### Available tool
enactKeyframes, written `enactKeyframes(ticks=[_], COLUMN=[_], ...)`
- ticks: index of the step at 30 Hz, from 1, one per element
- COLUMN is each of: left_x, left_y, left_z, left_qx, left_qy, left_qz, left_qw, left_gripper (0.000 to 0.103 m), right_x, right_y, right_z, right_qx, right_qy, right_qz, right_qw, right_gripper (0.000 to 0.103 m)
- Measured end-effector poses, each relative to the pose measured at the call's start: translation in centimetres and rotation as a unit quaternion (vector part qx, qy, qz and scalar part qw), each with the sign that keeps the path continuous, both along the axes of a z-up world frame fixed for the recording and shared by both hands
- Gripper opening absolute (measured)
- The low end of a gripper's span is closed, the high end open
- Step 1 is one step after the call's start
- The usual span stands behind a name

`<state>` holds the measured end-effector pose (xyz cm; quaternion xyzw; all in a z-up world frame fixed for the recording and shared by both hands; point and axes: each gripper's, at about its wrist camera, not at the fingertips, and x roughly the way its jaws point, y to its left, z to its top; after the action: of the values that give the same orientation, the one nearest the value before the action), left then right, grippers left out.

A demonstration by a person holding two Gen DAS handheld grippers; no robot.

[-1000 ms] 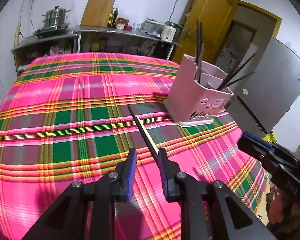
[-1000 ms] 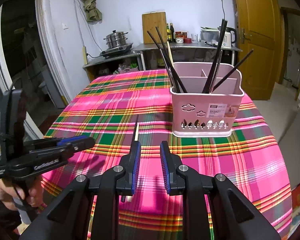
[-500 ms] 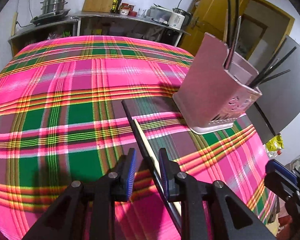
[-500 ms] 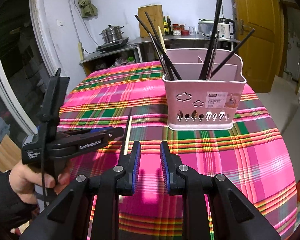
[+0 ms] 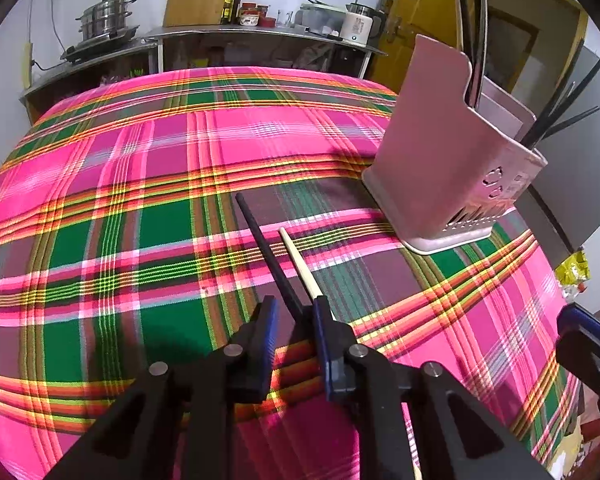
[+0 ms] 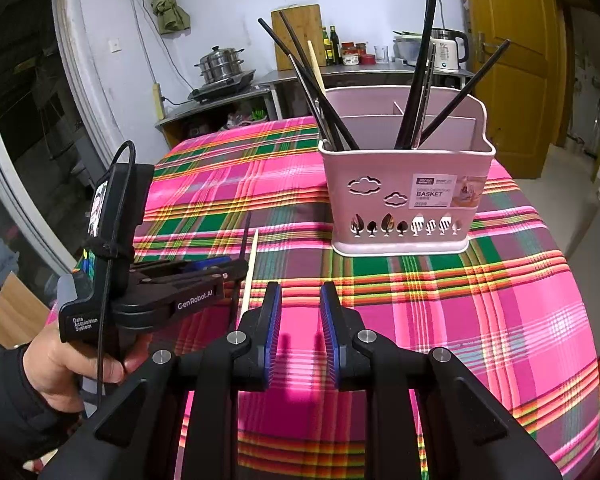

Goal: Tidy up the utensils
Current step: 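Grasp the black chopstick with the left tool while the right tool grasps the wooden chopstick, then lift both held chopsticks and carry them over the pink caddy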

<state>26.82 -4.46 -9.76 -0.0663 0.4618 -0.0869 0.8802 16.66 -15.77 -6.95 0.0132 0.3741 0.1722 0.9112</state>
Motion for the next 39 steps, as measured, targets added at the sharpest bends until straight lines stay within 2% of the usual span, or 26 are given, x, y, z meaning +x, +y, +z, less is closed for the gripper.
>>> enactKeyframes(ticks=[2,4,11,21,26,31,39], left_x=[0.4,0.7,-1.2,-4.9,-5.6,-4.4,-2.2], left_y=[-0.2,-0.1,2.4,9.8,12.1,12.1,11.5], left_z=[0.0,0.1,0.0,0.0,0.0,0.0,-0.2], left_qx=[0.012,0.02,0.013,-0.001,-0.023,-0.028,-0.01], left_qy=[0.005,0.007,0.006,0.01,0.016,0.02,0.02], left_qz=[0.0,0.002,-0.006,0.068,0.084,0.081,0.069], left_qw=[0.9999,0.9998,0.9999,0.9976,0.9961,0.9961,0.9973], left_gripper=[0.018,0.012,0.007,0.006,0.006,0.007,0.007], right_x=[0.0,0.0,0.0,1.8,3.4,4.9,7.4], right_y=[0.0,0.1,0.2,2.8,4.4,5.8,7.4], right_z=[-0.1,-0.1,-0.1,-2.1,-3.5,-4.4,-5.8], right_qx=[0.0,0.001,0.0,-0.002,-0.01,-0.022,-0.039], right_qy=[0.002,0.003,0.003,0.026,0.043,0.052,0.068], right_qz=[-0.001,-0.001,0.001,0.027,0.039,0.05,0.055], right_qw=[1.0,1.0,1.0,0.999,0.998,0.997,0.995], right_gripper=[0.021,0.021,0.021,0.021,0.021,0.021,0.021])
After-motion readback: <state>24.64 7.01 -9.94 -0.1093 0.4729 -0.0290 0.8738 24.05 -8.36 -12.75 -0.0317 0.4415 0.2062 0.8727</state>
